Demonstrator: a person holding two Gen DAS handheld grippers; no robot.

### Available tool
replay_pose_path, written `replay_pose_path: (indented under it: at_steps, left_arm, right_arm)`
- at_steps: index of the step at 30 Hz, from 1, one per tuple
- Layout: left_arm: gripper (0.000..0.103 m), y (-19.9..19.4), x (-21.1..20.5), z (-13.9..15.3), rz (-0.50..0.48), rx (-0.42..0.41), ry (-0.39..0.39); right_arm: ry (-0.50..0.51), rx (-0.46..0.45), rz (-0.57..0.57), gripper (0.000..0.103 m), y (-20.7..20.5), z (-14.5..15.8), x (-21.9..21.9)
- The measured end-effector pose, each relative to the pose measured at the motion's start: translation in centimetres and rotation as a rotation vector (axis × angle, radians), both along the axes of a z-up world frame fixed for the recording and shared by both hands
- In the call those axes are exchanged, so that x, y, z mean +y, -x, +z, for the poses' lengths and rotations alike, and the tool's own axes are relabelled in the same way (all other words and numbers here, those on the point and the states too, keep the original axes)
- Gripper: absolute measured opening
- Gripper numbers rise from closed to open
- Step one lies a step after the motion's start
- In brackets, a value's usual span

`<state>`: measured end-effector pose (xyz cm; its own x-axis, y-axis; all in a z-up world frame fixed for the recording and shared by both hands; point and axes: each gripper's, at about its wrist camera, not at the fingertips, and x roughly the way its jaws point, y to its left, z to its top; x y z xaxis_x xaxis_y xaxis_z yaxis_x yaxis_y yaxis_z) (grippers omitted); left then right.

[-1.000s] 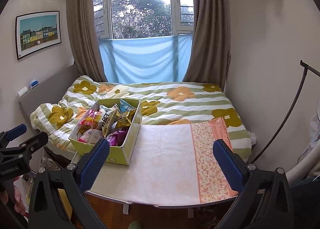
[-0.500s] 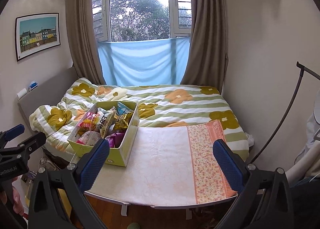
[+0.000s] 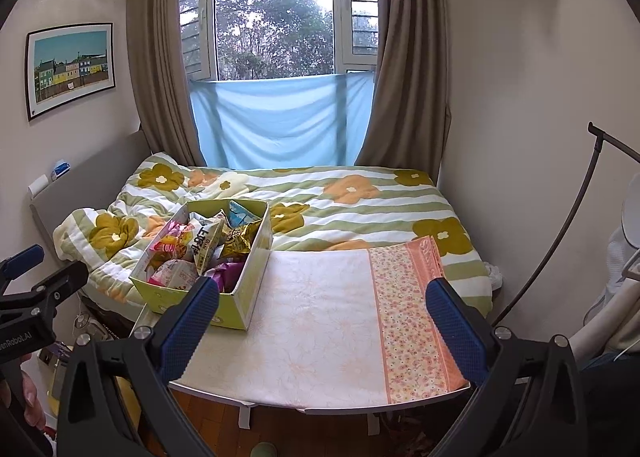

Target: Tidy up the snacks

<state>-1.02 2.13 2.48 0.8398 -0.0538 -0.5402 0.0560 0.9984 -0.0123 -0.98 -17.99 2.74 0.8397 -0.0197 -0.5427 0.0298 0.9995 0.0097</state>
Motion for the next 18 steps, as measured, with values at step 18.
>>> replay_pose_path:
  at_steps: [18]
  left_arm:
    - [0.103, -0.78, 0.33, -0.74, 0.000, 0.016, -0.012]
  right_arm:
    - [0.004, 0.007, -0.017, 0.103, -0.27, -0.15, -0.01]
